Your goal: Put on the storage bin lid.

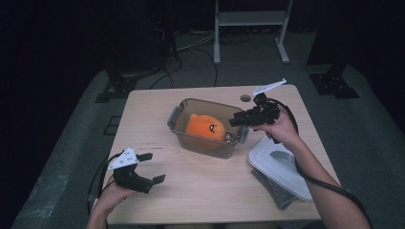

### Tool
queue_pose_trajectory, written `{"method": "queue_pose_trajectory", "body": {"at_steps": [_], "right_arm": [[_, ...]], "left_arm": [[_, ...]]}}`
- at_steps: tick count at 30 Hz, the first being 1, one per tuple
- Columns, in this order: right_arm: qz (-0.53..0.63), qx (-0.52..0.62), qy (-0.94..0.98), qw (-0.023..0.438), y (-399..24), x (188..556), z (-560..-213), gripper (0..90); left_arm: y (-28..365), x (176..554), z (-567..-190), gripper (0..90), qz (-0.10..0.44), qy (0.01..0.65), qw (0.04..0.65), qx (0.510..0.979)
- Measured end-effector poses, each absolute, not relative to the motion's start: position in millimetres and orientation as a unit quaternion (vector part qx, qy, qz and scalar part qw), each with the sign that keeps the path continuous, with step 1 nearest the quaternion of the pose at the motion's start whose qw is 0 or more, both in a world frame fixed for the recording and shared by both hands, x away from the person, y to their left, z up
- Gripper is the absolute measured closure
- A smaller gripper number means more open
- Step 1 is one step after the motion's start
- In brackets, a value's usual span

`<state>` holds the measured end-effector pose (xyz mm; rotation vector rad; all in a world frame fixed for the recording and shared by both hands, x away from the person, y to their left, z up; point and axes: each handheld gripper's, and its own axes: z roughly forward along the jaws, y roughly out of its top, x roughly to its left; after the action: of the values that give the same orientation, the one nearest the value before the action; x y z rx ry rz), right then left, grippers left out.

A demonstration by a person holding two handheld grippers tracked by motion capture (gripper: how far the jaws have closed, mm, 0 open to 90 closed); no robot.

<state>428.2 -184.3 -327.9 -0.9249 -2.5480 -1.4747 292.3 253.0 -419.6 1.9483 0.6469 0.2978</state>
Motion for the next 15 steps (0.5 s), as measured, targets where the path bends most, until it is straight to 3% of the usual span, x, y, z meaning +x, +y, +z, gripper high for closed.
{"method": "queue_pose_trajectory", "body": {"at_steps": [15], "right_arm": [[-0.483,-0.309,-0.819,0.015,-215,410,-330,45.9]], "left_arm": [[253,293,-421,2.5,0.122,0.27,0.507,0.81]]}}
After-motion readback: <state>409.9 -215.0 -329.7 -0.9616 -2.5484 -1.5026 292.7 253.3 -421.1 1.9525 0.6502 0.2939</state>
